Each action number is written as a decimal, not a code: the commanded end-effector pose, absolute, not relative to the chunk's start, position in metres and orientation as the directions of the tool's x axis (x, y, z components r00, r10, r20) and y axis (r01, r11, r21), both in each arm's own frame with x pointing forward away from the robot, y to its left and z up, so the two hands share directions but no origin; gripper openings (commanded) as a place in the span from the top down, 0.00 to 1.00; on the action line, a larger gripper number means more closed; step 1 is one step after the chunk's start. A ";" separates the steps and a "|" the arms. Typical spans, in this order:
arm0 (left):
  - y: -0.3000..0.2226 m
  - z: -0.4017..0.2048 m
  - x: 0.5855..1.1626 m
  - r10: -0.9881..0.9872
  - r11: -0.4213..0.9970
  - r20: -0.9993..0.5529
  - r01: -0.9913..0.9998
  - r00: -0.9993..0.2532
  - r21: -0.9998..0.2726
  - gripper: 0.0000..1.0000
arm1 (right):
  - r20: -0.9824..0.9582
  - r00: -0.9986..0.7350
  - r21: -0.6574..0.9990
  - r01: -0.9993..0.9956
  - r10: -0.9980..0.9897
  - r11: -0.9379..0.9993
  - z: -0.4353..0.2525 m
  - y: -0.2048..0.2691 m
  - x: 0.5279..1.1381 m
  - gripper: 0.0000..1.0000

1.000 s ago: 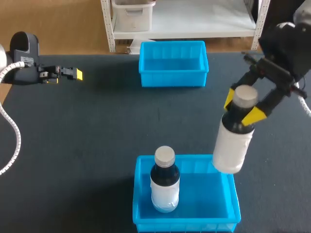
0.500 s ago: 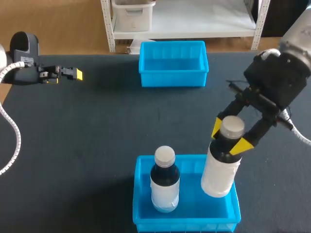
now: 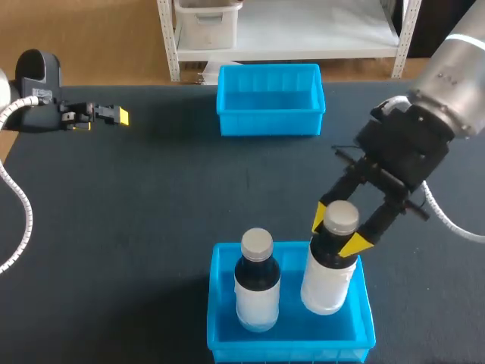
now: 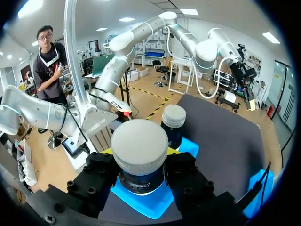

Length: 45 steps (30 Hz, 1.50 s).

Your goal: Pick up the bottle, and place it in the far bin if it is heavy, or in the near bin if it is light.

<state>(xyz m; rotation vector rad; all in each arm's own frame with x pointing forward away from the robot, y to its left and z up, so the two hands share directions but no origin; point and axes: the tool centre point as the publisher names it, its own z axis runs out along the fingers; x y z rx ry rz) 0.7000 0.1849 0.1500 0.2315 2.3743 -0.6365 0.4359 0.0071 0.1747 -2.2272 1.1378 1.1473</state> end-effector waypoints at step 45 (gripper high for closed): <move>0.185 0.150 0.700 0.000 0.866 -0.642 0.321 -0.767 -0.383 0.00 | -0.759 0.277 0.120 -0.830 -0.589 -0.545 0.136 -0.009 0.454 0.00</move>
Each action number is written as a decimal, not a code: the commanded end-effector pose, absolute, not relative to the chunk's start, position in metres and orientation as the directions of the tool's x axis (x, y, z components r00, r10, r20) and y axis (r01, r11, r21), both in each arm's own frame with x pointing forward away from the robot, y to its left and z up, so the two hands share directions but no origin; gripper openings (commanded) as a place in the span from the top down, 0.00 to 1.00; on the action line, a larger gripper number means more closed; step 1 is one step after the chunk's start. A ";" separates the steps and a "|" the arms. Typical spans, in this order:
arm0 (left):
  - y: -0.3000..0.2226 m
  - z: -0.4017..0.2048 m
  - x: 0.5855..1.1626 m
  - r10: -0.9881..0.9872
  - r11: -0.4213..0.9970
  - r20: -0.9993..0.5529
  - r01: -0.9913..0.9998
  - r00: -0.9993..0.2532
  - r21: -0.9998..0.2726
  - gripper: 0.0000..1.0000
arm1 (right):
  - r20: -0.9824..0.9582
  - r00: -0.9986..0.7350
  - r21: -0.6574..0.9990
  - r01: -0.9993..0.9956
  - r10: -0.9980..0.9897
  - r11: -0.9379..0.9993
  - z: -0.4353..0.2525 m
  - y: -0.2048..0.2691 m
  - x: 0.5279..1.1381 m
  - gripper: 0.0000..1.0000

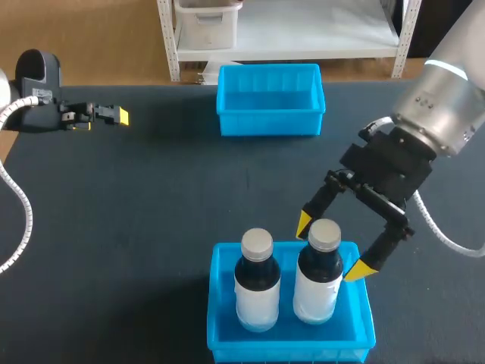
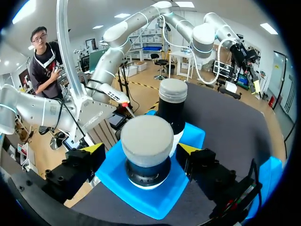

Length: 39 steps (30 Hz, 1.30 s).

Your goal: Pick up the bottle, and place it in the far bin if it is heavy, or in the near bin if it is light.

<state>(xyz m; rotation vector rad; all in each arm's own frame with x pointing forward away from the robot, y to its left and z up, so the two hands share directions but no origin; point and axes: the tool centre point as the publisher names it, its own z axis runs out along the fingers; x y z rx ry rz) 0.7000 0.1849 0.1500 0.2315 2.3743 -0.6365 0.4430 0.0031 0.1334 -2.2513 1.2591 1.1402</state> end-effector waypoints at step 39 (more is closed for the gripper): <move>0.185 0.150 0.700 0.000 0.866 -0.642 0.321 -0.767 -0.383 0.00 | -0.668 -0.682 0.353 -0.643 -0.298 0.680 0.118 -0.121 0.687 0.00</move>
